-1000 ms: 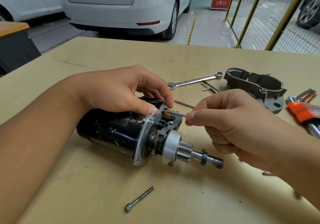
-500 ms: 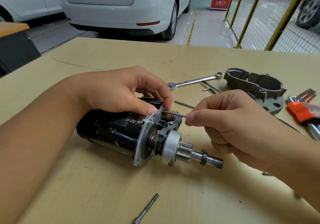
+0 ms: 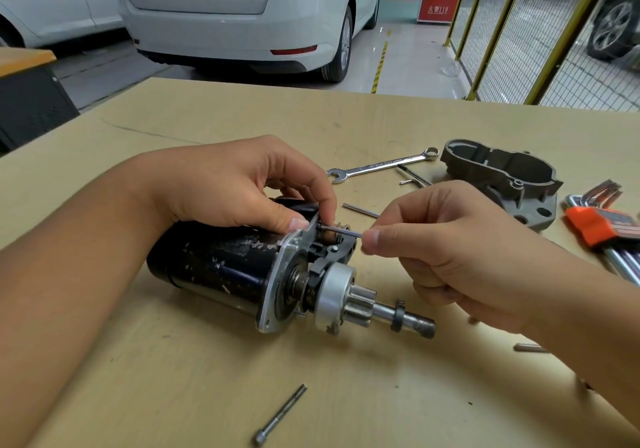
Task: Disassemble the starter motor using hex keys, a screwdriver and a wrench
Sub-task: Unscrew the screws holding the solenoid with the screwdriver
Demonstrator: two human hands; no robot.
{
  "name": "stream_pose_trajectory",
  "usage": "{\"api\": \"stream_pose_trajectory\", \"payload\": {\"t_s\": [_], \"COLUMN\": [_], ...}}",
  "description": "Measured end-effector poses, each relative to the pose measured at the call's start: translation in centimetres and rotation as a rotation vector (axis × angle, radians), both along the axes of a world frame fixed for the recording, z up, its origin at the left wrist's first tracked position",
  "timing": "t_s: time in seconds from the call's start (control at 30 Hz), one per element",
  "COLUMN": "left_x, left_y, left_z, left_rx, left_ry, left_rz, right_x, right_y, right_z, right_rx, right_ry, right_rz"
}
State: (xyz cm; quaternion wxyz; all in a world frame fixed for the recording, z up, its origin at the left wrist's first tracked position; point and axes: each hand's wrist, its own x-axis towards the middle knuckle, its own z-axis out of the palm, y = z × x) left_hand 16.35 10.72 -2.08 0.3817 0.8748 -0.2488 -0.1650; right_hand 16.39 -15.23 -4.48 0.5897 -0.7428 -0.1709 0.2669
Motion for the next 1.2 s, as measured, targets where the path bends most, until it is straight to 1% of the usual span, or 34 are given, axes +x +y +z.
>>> {"api": "stream_pose_trajectory", "payload": {"t_s": [0.07, 0.23, 0.33, 0.43, 0.6, 0.67, 0.73, 0.8, 0.87, 1.0, 1.1, 1.13, 1.2], "left_x": [0.0, -0.1, -0.1, -0.2, -0.2, -0.2, 0.0, 0.1, 0.0, -0.2, -0.2, -0.2, -0.2], "left_y": [-0.1, -0.2, -0.3, -0.2, -0.2, -0.2, -0.2, -0.3, -0.5, -0.9, -1.1, -1.1, -1.4], "left_z": [0.1, 0.1, 0.1, 0.2, 0.2, 0.2, 0.0, -0.2, -0.4, -0.6, -0.7, -0.7, -0.8], "left_rx": [0.005, 0.009, 0.015, 0.021, 0.025, 0.016, -0.01, -0.04, -0.033, -0.007, -0.016, -0.019, -0.028], "left_ry": [-0.005, -0.01, -0.013, -0.017, -0.009, 0.004, 0.023, 0.026, -0.009, -0.076, -0.111, -0.119, -0.126], "left_rz": [0.002, 0.011, 0.009, 0.006, 0.006, 0.005, 0.021, 0.041, 0.034, -0.016, -0.029, -0.03, -0.026], "right_x": [0.3, 0.6, 0.6, 0.4, 0.5, 0.7, 0.7, 0.8, 1.3, 2.4, 2.0, 1.7, 1.3], "right_y": [-0.2, -0.4, -0.5, -0.5, -0.6, -0.6, -0.9, -1.7, -2.8, -5.4, -7.6, -8.2, -9.2], "right_z": [-0.1, 0.1, 0.0, 0.1, 0.1, 0.3, 1.0, 2.1, 3.4, 4.8, 4.0, 3.5, 2.6], "right_rx": [-0.054, -0.229, -0.272, -0.331, -0.439, -0.428, -0.39, -0.348, -0.332, -0.515, -0.589, -0.606, -0.651], "right_ry": [-0.141, -0.626, -0.851, -1.039, -1.238, -1.24, -1.183, -1.068, -0.928, -0.687, -0.53, -0.509, -0.575], "right_rz": [0.024, 0.118, 0.14, 0.175, 0.24, 0.255, 0.251, 0.189, 0.09, -0.021, -0.08, -0.097, -0.148]}}
